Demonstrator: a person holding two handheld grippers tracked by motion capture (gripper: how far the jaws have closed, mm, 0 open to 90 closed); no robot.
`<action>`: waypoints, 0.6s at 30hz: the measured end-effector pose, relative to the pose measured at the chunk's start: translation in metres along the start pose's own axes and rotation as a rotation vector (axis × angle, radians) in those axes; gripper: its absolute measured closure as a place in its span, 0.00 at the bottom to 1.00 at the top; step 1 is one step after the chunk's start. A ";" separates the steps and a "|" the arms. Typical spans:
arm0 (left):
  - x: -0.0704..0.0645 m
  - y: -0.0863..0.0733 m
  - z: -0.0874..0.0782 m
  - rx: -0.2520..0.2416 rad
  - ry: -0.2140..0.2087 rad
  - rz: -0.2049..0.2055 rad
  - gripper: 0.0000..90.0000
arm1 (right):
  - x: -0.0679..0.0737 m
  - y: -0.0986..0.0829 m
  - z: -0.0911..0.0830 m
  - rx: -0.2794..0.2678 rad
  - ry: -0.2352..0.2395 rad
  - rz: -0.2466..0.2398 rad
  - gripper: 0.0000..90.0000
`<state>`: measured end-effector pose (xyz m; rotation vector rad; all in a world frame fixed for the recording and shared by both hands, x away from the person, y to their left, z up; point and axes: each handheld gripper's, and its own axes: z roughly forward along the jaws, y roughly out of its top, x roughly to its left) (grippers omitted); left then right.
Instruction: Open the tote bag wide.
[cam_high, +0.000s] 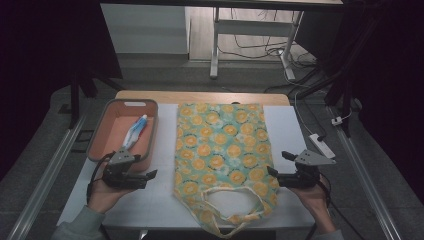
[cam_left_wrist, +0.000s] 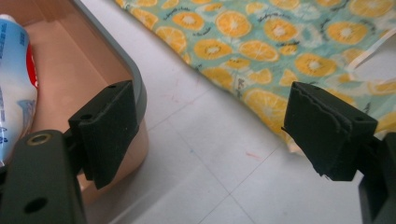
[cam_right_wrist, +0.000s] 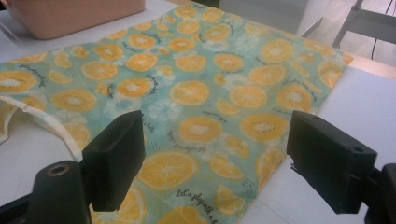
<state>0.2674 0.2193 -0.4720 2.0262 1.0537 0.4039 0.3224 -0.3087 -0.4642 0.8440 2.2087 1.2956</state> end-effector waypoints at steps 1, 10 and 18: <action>0.000 0.001 -0.001 -0.006 -0.003 -0.005 0.19 | -0.001 0.000 0.000 -0.002 0.002 0.002 0.21; -0.001 0.000 -0.010 -0.026 0.005 -0.013 0.19 | -0.001 -0.002 0.006 0.021 0.018 -0.005 0.22; -0.004 0.002 -0.017 -0.042 0.020 0.019 0.20 | 0.003 0.004 0.002 0.019 0.021 -0.022 0.24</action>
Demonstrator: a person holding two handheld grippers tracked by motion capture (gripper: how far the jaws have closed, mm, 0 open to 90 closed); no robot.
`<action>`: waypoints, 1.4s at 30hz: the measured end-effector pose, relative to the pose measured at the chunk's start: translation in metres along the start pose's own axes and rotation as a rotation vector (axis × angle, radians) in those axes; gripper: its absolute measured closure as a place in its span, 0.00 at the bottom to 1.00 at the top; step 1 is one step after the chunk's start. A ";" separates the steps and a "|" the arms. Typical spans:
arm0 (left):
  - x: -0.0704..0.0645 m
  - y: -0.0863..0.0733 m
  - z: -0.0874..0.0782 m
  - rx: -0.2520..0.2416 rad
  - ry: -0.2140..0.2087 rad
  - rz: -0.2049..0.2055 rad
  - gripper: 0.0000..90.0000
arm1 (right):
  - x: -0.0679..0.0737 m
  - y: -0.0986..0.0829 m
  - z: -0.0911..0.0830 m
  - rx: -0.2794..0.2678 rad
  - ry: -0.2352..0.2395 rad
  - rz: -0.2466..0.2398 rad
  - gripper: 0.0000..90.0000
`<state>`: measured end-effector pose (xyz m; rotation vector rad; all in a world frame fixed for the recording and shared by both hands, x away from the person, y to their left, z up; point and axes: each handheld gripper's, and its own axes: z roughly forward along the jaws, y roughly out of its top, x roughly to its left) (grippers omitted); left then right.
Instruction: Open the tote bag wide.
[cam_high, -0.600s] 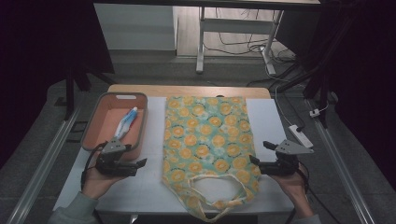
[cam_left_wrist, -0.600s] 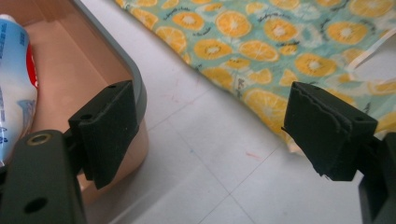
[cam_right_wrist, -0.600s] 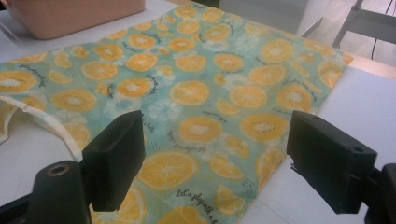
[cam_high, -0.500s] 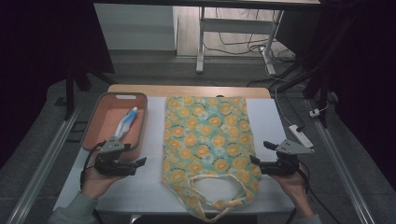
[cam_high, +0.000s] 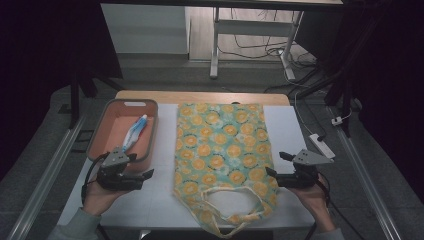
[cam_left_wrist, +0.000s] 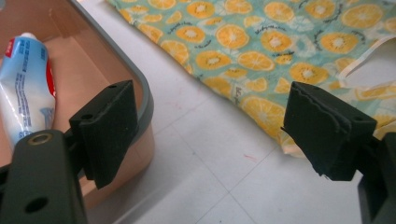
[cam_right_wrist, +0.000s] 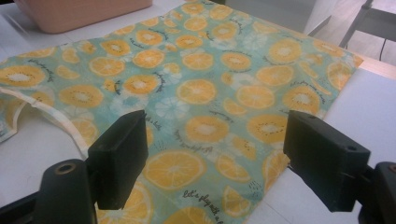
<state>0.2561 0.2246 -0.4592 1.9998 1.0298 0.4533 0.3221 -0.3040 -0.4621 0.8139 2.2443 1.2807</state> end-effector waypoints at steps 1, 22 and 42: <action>0.000 0.000 0.000 -0.001 0.000 -0.001 0.20 | 0.001 0.000 -0.001 0.001 -0.003 -0.001 0.25; -0.016 0.008 0.001 0.007 -0.066 0.066 0.20 | 0.017 0.007 0.008 0.000 0.027 -0.024 0.27; -0.084 0.052 0.052 0.079 -0.271 0.244 0.22 | 0.028 0.005 0.019 0.018 0.084 -0.057 0.27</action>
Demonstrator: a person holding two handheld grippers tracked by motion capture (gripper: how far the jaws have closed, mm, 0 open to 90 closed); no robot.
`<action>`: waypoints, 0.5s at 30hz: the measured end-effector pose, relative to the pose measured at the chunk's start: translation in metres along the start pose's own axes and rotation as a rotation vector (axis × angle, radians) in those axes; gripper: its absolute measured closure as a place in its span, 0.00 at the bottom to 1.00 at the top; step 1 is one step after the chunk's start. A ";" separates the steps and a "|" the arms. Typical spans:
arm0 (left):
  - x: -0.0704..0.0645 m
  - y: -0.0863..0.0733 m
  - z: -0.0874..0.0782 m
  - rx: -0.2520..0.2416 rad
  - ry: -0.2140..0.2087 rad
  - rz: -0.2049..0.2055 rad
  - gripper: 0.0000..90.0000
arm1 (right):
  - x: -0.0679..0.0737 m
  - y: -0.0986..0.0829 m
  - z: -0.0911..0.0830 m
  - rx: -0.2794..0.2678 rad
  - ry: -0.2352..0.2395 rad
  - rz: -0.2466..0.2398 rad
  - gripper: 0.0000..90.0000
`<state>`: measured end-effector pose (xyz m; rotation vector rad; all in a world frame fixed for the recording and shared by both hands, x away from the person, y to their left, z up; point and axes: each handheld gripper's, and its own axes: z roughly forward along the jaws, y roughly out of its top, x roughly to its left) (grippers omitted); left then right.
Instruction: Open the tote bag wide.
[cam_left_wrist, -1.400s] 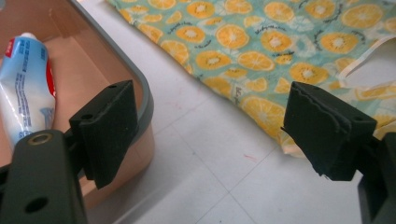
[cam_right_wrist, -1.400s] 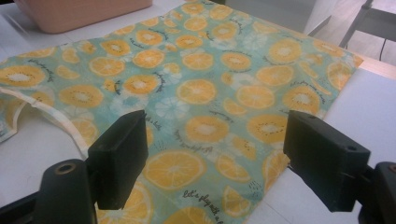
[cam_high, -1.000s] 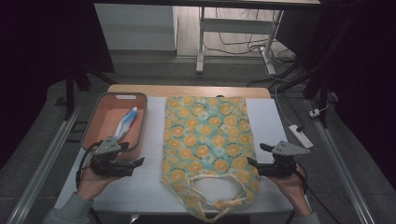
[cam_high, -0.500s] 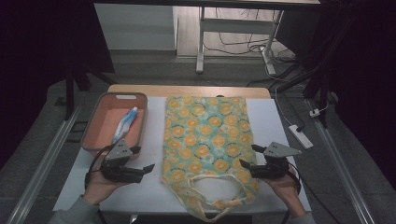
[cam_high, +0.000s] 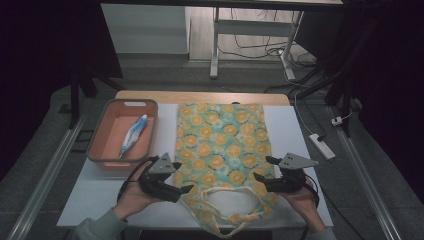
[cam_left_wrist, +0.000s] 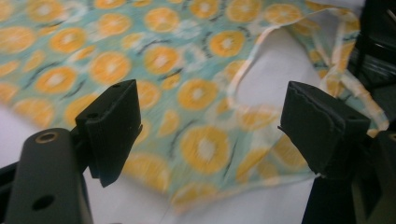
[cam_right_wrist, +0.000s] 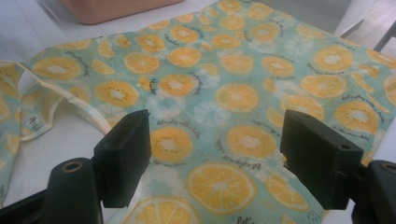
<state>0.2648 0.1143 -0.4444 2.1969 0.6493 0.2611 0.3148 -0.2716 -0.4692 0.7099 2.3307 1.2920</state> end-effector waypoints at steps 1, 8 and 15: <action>-0.001 0.007 0.005 -0.004 -0.011 0.006 0.22 | 0.001 0.001 0.003 0.004 -0.002 -0.011 0.27; -0.016 0.017 0.028 0.062 -0.095 0.083 0.24 | 0.004 0.002 0.006 0.008 0.015 -0.015 0.27; -0.027 0.004 0.039 0.158 -0.164 0.134 0.29 | 0.005 -0.003 0.007 0.012 0.023 -0.006 0.27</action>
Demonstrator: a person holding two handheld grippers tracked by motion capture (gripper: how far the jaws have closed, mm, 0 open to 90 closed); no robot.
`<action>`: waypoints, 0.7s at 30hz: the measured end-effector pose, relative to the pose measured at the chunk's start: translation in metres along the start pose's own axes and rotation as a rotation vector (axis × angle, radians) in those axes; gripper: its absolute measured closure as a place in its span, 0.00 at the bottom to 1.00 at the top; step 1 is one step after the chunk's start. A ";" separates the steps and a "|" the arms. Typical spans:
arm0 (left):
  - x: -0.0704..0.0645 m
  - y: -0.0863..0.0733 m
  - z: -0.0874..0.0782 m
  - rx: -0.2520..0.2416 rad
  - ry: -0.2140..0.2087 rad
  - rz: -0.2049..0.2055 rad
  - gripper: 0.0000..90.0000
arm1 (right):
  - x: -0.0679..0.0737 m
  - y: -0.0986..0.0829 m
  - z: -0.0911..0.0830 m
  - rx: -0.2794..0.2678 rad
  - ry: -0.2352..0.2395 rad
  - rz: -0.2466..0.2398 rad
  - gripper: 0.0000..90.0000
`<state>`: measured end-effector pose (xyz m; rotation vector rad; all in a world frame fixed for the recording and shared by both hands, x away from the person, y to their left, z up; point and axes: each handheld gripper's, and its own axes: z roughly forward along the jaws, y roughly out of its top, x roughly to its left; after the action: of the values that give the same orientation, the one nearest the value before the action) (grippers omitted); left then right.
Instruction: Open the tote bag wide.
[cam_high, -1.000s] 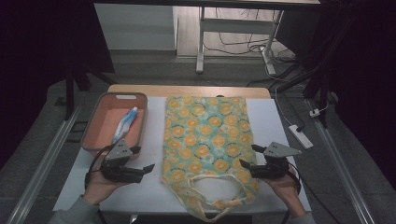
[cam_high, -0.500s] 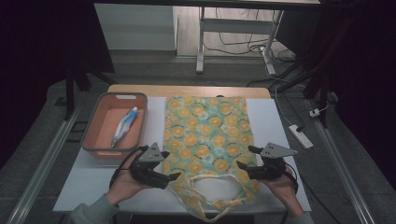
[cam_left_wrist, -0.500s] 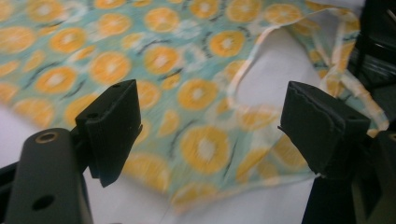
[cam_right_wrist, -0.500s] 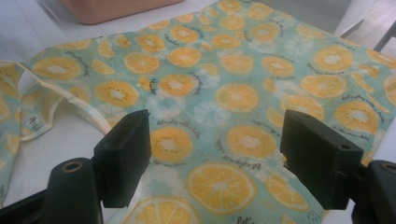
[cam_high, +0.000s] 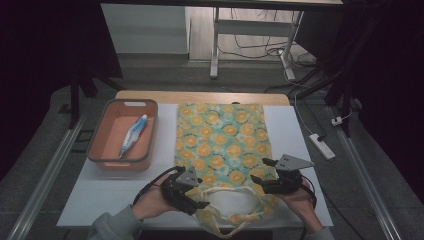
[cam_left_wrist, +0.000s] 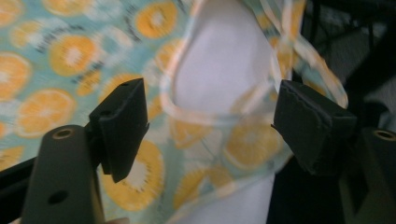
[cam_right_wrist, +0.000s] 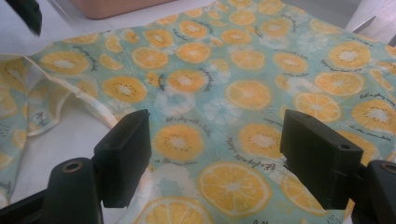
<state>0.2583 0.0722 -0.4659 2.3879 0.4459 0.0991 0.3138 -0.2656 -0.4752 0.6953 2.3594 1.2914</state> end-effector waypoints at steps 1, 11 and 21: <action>-0.001 0.000 0.001 0.011 0.004 0.001 0.29 | 0.000 0.000 0.000 -0.002 0.004 0.005 0.27; 0.007 -0.008 0.024 0.116 -0.029 -0.037 0.88 | 0.000 0.000 0.001 -0.008 0.003 0.012 0.27; 0.022 0.006 -0.036 -0.126 0.014 -0.078 0.98 | 0.002 0.006 -0.006 -0.021 0.002 -0.008 0.27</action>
<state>0.2742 0.0981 -0.4362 2.2444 0.5237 0.1059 0.3111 -0.2655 -0.4671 0.6776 2.3444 1.3122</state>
